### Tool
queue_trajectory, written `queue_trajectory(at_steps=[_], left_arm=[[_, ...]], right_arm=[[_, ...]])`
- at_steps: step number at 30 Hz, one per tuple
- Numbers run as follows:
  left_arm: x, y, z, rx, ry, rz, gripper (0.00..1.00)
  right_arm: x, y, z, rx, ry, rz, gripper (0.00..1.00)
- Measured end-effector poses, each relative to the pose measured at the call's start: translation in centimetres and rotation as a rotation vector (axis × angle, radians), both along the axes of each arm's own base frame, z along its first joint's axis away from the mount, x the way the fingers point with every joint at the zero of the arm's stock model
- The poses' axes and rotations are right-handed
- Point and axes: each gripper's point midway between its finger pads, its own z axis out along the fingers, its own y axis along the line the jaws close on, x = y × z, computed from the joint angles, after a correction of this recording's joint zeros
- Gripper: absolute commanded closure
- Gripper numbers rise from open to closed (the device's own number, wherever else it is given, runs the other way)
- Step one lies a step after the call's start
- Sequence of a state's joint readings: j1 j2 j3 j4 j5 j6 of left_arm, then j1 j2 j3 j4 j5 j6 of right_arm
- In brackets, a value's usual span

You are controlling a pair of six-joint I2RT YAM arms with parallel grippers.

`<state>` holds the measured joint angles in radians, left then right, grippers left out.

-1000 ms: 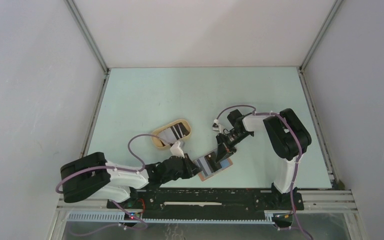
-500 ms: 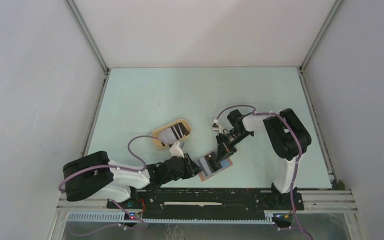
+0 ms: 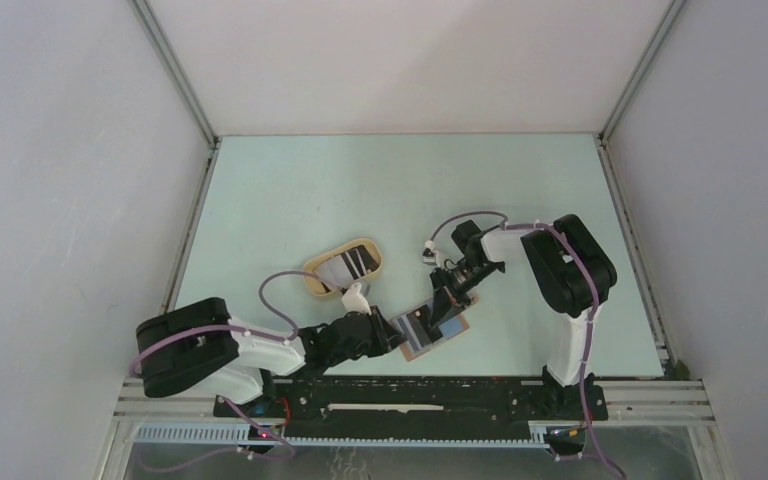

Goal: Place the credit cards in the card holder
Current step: Insert the credit card into the card holder.

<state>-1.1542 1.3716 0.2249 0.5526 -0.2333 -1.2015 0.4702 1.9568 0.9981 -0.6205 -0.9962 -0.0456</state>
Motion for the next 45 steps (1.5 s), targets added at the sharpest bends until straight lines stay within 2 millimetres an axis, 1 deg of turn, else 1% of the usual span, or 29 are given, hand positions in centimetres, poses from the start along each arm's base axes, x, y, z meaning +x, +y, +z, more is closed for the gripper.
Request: queue_trajectory(at_steps=[5, 13, 16, 19, 22, 26, 31, 40, 43, 45], left_arm=[[0.1, -0.3, 0.0, -0.002, 0.003, 0.001, 0.81], [0.2, -0.4, 0.0, -0.002, 0.002, 0.001, 0.81], [0.2, -0.4, 0.0, -0.004, 0.002, 0.001, 0.81], [0.2, -0.5, 0.0, -0.007, 0.001, 0.001, 0.81], [0.3, -0.6, 0.0, -0.011, -0.001, 0.002, 0.81], [0.3, -0.6, 0.0, -0.014, -0.002, 0.003, 0.81], [0.3, -0.7, 0.0, -0.014, -0.002, 0.002, 0.82], [0.3, -0.7, 0.1, -0.017, -0.002, 0.001, 0.81], [0.3, -0.7, 0.1, -0.019, -0.002, 0.0, 0.8], [0.3, -0.7, 0.2, -0.021, -0.003, -0.002, 0.77]], right_arm=[[-0.3, 0.2, 0.0, 0.001, -0.001, 0.012, 0.95], [-0.7, 0.8, 0.0, -0.009, -0.018, 0.046, 0.86], [-0.7, 0.8, 0.0, -0.02, -0.027, 0.057, 0.77], [-0.6, 0.6, -0.1, -0.036, -0.045, 0.064, 0.66], [-0.6, 0.6, 0.1, -0.04, -0.067, 0.074, 0.58], [-0.6, 0.6, 0.6, -0.04, -0.099, 0.086, 0.54], [-1.0, 0.8, 0.6, -0.051, -0.126, 0.112, 0.49], [-1.5, 1.4, 0.5, -0.136, -0.243, 0.192, 0.41], [-1.8, 1.5, 0.6, -0.169, -0.282, 0.224, 0.35], [-1.9, 1.7, 0.7, -0.184, -0.302, 0.247, 0.26]])
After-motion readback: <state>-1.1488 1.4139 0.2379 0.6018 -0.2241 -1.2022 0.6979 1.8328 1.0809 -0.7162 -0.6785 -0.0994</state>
